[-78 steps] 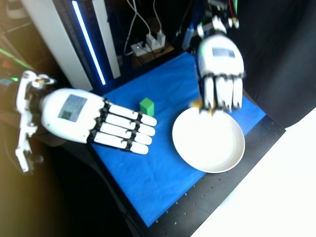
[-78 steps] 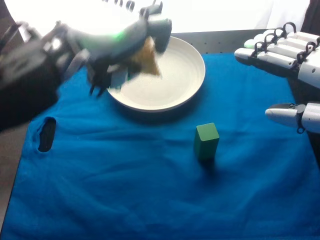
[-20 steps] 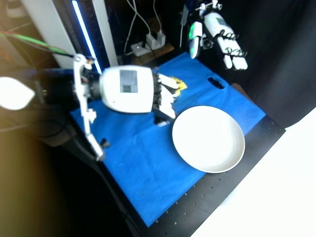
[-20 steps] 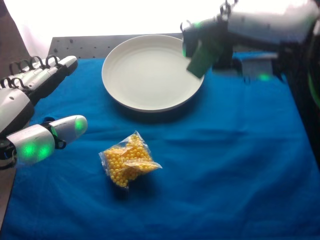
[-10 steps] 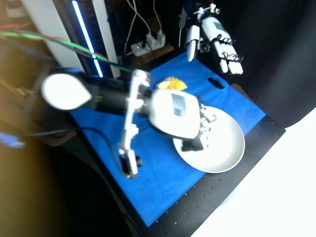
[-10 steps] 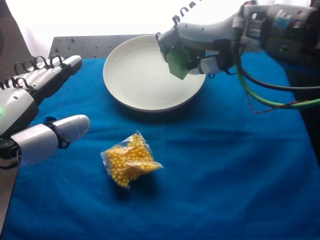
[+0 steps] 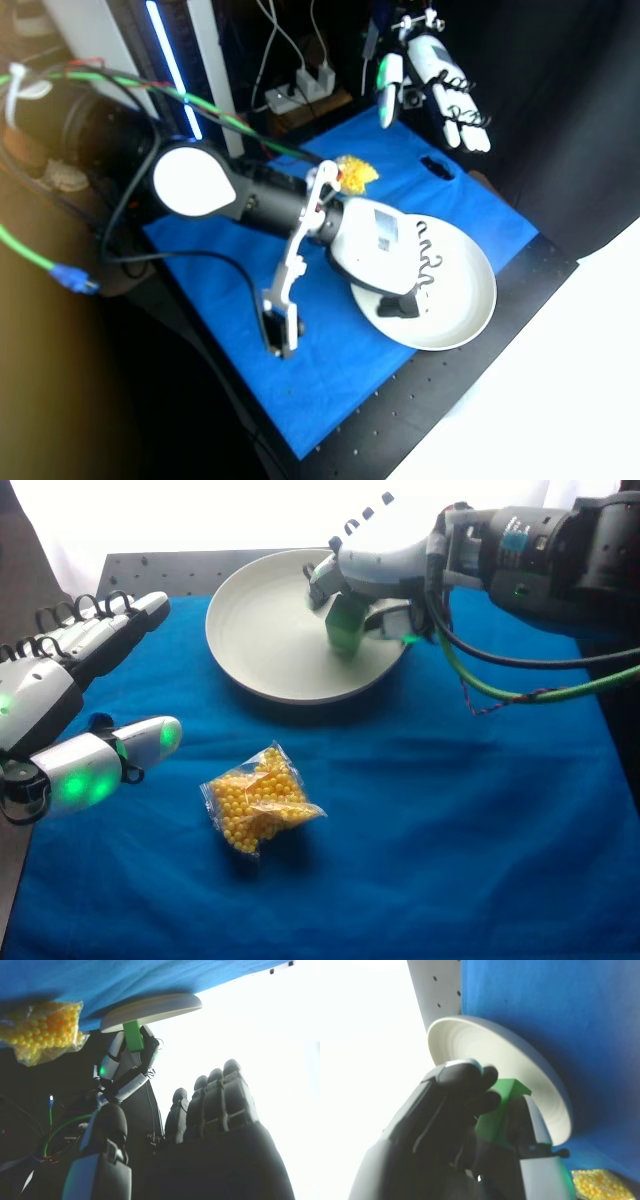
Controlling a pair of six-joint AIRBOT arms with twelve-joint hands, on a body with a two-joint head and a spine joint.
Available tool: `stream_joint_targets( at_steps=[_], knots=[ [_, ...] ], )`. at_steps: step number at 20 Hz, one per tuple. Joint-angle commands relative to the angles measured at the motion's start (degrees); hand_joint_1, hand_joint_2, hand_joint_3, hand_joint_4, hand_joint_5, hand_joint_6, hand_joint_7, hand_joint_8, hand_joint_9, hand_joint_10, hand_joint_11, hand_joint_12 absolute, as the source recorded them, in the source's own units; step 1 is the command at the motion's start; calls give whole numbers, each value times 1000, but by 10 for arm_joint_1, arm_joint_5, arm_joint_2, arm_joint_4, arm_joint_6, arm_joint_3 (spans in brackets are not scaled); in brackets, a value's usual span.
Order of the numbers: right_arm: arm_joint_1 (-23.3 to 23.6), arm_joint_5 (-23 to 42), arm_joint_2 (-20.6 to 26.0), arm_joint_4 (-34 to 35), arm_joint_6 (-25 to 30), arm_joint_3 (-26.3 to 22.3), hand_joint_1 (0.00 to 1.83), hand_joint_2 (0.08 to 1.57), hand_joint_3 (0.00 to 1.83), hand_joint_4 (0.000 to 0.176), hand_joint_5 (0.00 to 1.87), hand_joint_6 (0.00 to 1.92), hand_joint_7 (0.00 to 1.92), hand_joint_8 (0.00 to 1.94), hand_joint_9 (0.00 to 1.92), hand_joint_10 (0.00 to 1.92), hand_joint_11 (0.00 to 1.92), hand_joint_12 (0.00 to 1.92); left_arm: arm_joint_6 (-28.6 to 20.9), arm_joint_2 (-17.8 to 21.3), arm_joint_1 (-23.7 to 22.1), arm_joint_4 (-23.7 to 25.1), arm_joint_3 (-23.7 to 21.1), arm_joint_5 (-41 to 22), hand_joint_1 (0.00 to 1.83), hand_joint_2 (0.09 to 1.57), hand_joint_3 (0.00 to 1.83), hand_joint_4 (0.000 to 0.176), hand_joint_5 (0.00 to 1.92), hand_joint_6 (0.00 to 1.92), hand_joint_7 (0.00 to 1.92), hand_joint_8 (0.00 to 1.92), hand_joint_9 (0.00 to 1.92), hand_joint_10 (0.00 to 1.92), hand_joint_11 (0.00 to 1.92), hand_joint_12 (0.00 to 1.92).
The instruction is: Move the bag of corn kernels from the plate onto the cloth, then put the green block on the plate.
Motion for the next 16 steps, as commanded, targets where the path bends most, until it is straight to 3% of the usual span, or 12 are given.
stream_joint_targets(
  at_steps=[1, 2, 3, 4, 5, 8, 9, 10, 11, 13, 14, 16],
  knots=[
    [6, 47, 0, -4, -1, -3, 637, 1252, 0, 0, 42, 4, 171, 18, 129, 65, 3, 463, -5, -3, -7, 11, 4, -72, 354, 1285, 0, 129, 23, 4, 0, 0, 0, 0, 0, 1],
    [6, 47, 0, -9, -1, -7, 634, 1207, 0, 15, 8, 0, 43, 11, 57, 20, 0, 255, -5, -3, -7, 9, 5, -72, 379, 1285, 0, 135, 31, 6, 0, 0, 0, 0, 0, 0],
    [6, 47, 0, -19, -1, -15, 630, 1186, 0, 32, 1, 0, 8, 1, 11, 3, 0, 58, -5, -3, -6, 9, 5, -72, 396, 1283, 0, 127, 44, 10, 0, 0, 0, 0, 0, 0],
    [9, 48, 16, -30, -1, -28, 623, 1179, 0, 63, 0, 0, 1, 0, 1, 0, 0, 11, -5, -3, -6, 8, 5, -72, 404, 1287, 0, 135, 49, 11, 0, 0, 0, 0, 0, 0],
    [13, 60, 30, -31, -1, -38, 609, 1168, 0, 78, 0, 0, 0, 0, 0, 0, 0, 1, -5, -3, -6, 7, 5, -72, 404, 1287, 0, 148, 48, 10, 0, 0, 0, 0, 0, 0],
    [28, 105, 86, -31, -1, -80, 620, 1086, 0, 100, 0, 0, 0, 0, 0, 0, 0, 0, -5, -3, -6, 6, 5, -72, 469, 1297, 2, 148, 47, 6, 0, 0, 0, 0, 0, 0],
    [30, 131, 108, -26, -1, -96, 564, 1063, 0, 122, 0, 0, 0, 0, 0, 0, 0, 0, -5, -2, -6, 5, 5, -73, 464, 1295, 1, 156, 39, 2, 0, 0, 0, 0, 0, 0],
    [30, 160, 128, -13, -1, -115, 527, 1081, 0, 91, 0, 0, 0, 0, 0, 0, 0, 0, -5, -2, -6, 4, 4, -74, 442, 1301, 3, 133, 34, 0, 0, 0, 0, 0, 0, 0],
    [30, 185, 150, -4, -1, -132, 556, 1079, 0, 80, 0, 0, 0, 0, 0, 0, 0, 0, -5, -2, -4, 3, 3, -76, 418, 1292, 0, 136, 33, 0, 0, 0, 0, 0, 0, 0],
    [30, 234, 207, 13, -1, -167, 781, 1054, 0, 30, 0, 0, 0, 0, 0, 0, 0, 0, -6, -1, -2, 1, 2, -79, 405, 1287, 0, 138, 32, 2, 0, 0, 0, 0, 0, 0],
    [27, 261, 243, 19, -1, -192, 794, 1063, 0, 24, 0, 0, 0, 0, 0, 0, 0, 0, -6, 1, -1, 1, 1, -82, 379, 1271, 0, 168, 40, 4, 0, 0, 0, 0, 0, 0],
    [9, 294, 293, 35, -1, -231, 704, 1095, 0, 42, 0, 0, 0, 0, 0, 0, 0, 0, -6, 4, -1, 2, -2, -90, 362, 1266, 0, 176, 45, 5, 0, 0, 0, 0, 0, 0]
  ],
)
